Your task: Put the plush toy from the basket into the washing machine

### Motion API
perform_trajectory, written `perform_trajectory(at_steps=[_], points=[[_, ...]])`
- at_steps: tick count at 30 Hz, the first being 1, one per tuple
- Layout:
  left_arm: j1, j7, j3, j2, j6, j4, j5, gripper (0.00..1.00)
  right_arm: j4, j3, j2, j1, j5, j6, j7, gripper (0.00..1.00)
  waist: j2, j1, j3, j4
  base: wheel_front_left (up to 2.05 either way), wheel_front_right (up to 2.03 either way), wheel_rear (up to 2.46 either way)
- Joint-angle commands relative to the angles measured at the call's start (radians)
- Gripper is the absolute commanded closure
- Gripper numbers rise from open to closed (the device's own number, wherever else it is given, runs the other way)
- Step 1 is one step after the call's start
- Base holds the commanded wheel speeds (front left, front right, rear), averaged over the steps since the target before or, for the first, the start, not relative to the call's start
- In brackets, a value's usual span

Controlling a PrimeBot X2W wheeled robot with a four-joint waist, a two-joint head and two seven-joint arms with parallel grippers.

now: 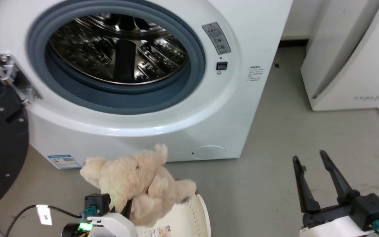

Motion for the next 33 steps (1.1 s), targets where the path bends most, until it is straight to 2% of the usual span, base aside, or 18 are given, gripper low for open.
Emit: perform_trajectory(at_steps=[1, 10, 17, 21, 25, 27, 33], points=[[0.036, -0.012, 0.022, 0.007, 0.007, -0.096, 0.018, 1.0, 0.004, -0.01, 0.0, 0.018, 0.001, -0.001, -0.004, 0.0, 0.0, 0.0001, -0.023, 0.017, 0.0, 0.0, 0.0], [0.078, -0.013, 0.114, 0.016, 0.023, -0.477, 0.078, 1.0, -0.005, -0.003, 0.0, 0.015, 0.011, -0.001, -0.004, 0.0, 0.0, 0.0001, -0.001, -0.002, 0.0, 0.0, 0.0], [0.008, -0.013, 0.177, 0.034, 0.02, -0.65, 0.083, 1.0, -0.02, 0.008, 0.0, -0.008, 0.017, -0.001, -0.004, 0.0, 0.0, 0.0001, 0.067, -0.043, 0.0, 0.0, 0.0], [-0.089, -0.001, 0.214, 0.066, 0.017, -0.679, 0.063, 1.0, -0.035, 0.009, 0.0, -0.033, 0.021, -0.001, -0.004, 0.0, 0.0, 0.0001, 0.131, -0.077, 0.0, 0.0, 0.0], [-0.253, 0.055, 0.252, 0.136, 0.016, -0.684, 0.052, 1.0, -0.06, 0.016, 0.0, -0.071, 0.027, -0.001, -0.004, 0.0, 0.0, 0.0001, 0.23, -0.128, 0.0, 0.0, 0.0], [-0.289, 0.068, 0.258, 0.148, 0.016, -0.679, 0.048, 1.0, -0.065, 0.015, 0.0, -0.079, 0.03, -0.001, -0.004, 0.0, 0.0, 0.0001, 0.249, -0.136, 0.0, 0.0, 0.0], [-0.502, 0.134, 0.287, 0.236, 0.013, -0.601, 0.047, 1.0, -0.09, 0.023, 0.0, -0.122, 0.058, -0.001, -0.004, 0.0, 0.0, 0.0001, 0.367, -0.192, 0.0, 0.0, 0.0]])
